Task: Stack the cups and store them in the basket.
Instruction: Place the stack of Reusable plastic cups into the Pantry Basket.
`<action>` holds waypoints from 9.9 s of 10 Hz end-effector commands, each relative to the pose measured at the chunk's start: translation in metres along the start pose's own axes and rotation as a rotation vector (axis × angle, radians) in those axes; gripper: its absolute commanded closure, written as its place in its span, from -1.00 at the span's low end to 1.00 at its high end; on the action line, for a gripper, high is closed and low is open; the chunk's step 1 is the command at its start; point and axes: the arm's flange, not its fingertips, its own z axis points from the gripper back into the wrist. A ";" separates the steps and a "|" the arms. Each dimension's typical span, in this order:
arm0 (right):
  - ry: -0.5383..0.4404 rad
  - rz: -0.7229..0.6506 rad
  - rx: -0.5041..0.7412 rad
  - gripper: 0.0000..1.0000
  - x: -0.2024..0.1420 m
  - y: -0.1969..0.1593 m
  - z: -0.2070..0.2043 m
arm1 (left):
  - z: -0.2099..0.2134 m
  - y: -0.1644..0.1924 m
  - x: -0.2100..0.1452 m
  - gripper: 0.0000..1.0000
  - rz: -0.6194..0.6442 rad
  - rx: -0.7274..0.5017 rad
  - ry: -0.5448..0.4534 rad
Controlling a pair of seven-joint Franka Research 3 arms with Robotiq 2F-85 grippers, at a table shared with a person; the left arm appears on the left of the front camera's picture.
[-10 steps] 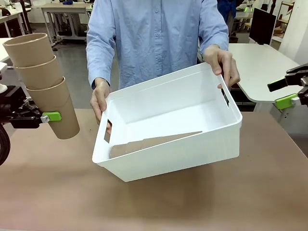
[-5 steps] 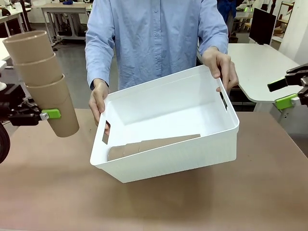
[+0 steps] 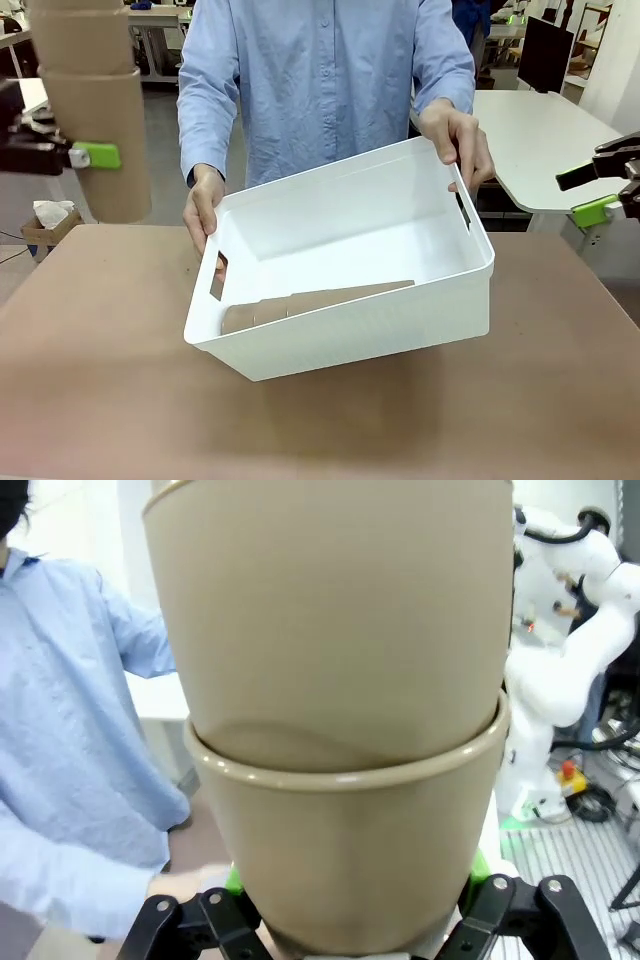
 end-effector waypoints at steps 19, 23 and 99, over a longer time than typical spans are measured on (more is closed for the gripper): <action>-0.019 0.022 0.010 -1.00 0.001 -0.003 0.001 | -0.267 0.014 0.010 -0.71 -0.146 -0.043 0.801; -0.019 0.022 0.010 -1.00 0.001 -0.003 0.001 | -0.290 0.031 -0.014 -0.71 -0.184 -0.070 0.823; -0.019 0.022 0.010 -1.00 0.001 -0.003 0.001 | 0.047 0.006 0.015 -1.00 -0.054 -0.016 0.387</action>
